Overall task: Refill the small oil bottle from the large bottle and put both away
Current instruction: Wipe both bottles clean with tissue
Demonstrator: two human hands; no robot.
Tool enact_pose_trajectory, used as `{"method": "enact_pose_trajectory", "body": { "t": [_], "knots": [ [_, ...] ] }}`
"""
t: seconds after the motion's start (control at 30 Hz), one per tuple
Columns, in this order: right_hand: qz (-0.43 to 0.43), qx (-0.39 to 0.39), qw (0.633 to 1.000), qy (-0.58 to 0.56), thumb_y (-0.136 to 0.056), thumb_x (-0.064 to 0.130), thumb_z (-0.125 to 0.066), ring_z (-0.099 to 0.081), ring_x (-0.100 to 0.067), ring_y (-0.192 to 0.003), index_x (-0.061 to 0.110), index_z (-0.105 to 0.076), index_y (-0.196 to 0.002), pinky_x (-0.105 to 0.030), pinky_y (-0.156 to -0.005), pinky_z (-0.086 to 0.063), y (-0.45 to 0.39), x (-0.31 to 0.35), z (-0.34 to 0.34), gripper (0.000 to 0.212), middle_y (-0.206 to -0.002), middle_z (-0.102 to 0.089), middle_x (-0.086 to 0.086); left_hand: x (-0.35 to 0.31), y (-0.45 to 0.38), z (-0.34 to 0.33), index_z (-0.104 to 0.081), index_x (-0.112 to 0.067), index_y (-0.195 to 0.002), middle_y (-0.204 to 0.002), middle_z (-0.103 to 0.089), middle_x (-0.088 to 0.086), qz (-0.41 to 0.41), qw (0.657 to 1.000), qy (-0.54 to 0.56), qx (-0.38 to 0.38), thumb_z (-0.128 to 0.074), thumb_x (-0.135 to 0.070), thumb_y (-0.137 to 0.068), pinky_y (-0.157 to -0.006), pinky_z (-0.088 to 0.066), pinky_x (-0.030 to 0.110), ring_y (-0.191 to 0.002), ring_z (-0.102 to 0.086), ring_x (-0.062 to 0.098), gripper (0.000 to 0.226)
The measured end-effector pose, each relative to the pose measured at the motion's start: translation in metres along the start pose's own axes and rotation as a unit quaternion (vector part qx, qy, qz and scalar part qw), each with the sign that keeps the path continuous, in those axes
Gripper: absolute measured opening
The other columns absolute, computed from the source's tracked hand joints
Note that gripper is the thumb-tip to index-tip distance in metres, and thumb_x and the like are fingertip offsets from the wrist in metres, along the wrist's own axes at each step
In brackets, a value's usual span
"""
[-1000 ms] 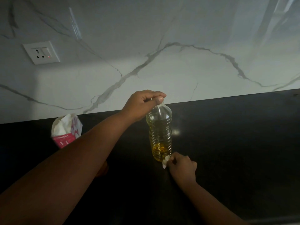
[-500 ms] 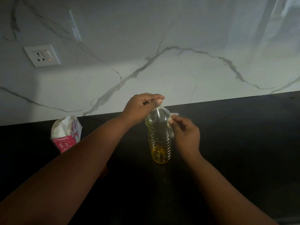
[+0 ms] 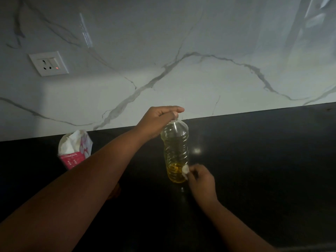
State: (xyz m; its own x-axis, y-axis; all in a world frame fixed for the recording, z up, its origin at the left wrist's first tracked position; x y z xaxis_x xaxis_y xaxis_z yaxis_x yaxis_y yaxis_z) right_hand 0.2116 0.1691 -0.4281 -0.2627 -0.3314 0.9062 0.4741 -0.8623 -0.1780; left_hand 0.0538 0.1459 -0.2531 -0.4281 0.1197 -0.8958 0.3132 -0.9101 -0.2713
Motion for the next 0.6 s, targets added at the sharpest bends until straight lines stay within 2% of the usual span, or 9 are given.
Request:
{"method": "enact_pose_trajectory", "body": {
  "t": [0.1, 0.27, 0.33, 0.43, 0.5, 0.6],
  "knots": [
    [-0.022, 0.067, 0.991, 0.110, -0.093, 0.018, -0.058, -0.058, 0.000, -0.074, 0.035, -0.055, -0.083, -0.007, -0.055, -0.044, 0.008, -0.025, -0.017, 0.020, -0.088, -0.057, 0.010, 0.003, 0.000, -0.003, -0.076, -0.046, -0.089, -0.106, -0.073, -0.023, -0.003, 1.000, 0.001, -0.020, -0.055, -0.017, -0.098, -0.098, -0.050, 0.027, -0.109, -0.065, 0.001, 0.036],
    [-0.044, 0.067, 0.995, 0.066, -0.095, 0.017, -0.055, -0.059, 0.001, -0.080, 0.033, -0.057, -0.084, -0.011, -0.057, -0.043, 0.000, -0.026, -0.015, 0.019, -0.090, -0.059, 0.010, 0.007, 0.003, -0.002, -0.075, -0.040, -0.092, -0.103, -0.073, -0.020, -0.015, 0.998, 0.017, -0.051, -0.059, -0.018, -0.097, -0.089, -0.052, 0.020, -0.105, -0.066, 0.001, 0.027],
    [-0.033, 0.047, 0.998, 0.026, -0.093, 0.015, -0.057, -0.060, 0.004, -0.083, 0.035, -0.058, -0.085, -0.011, -0.061, -0.047, -0.002, -0.021, -0.005, 0.022, -0.091, -0.062, 0.010, 0.007, 0.003, -0.002, -0.075, -0.037, -0.095, -0.103, -0.074, -0.019, -0.020, 0.998, 0.026, -0.053, -0.065, -0.021, -0.095, -0.086, -0.053, 0.019, -0.104, -0.066, 0.001, 0.019],
    [-0.020, -0.021, 0.996, -0.084, -0.089, 0.012, -0.063, -0.063, 0.007, -0.081, 0.036, -0.061, -0.086, -0.013, -0.064, -0.052, -0.010, 0.001, 0.017, 0.024, -0.087, -0.067, 0.009, 0.007, 0.000, -0.005, -0.075, -0.036, -0.095, -0.103, -0.074, -0.018, -0.009, 0.998, 0.039, -0.054, -0.067, -0.021, -0.094, -0.085, -0.053, 0.018, -0.103, -0.066, 0.000, 0.017],
    [-0.003, -0.069, 0.986, -0.155, -0.088, 0.012, -0.065, -0.064, 0.006, -0.078, 0.035, -0.063, -0.085, -0.009, -0.061, -0.050, -0.022, 0.028, 0.031, 0.023, -0.083, -0.068, 0.009, 0.007, -0.001, -0.005, -0.075, -0.037, -0.095, -0.104, -0.074, -0.018, -0.002, 0.998, 0.040, -0.057, -0.066, -0.021, -0.095, -0.089, -0.052, 0.020, -0.104, -0.066, 0.000, 0.018],
    [0.051, -0.102, 0.975, -0.190, -0.088, 0.013, -0.066, -0.065, 0.004, -0.080, 0.031, -0.067, -0.086, -0.008, -0.064, -0.049, -0.044, 0.071, 0.047, 0.019, -0.087, -0.070, 0.009, 0.007, 0.001, -0.004, -0.076, -0.036, -0.096, -0.107, -0.074, -0.016, -0.005, 0.997, 0.047, -0.065, -0.065, -0.021, -0.095, -0.095, -0.052, 0.026, -0.105, -0.065, 0.001, 0.019]
  ]
}}
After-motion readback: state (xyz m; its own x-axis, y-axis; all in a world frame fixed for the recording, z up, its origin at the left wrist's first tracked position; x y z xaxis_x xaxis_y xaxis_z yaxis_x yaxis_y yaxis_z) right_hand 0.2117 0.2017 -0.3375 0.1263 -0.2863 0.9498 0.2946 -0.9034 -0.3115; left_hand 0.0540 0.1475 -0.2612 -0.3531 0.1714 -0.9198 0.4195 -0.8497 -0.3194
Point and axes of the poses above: each hand's wrist, its own y-axis away from the middle knuckle, its own z-axis out of the back of the hand, x = y × z, the point moved 8 cm from there along -y, towards the middle knuckle
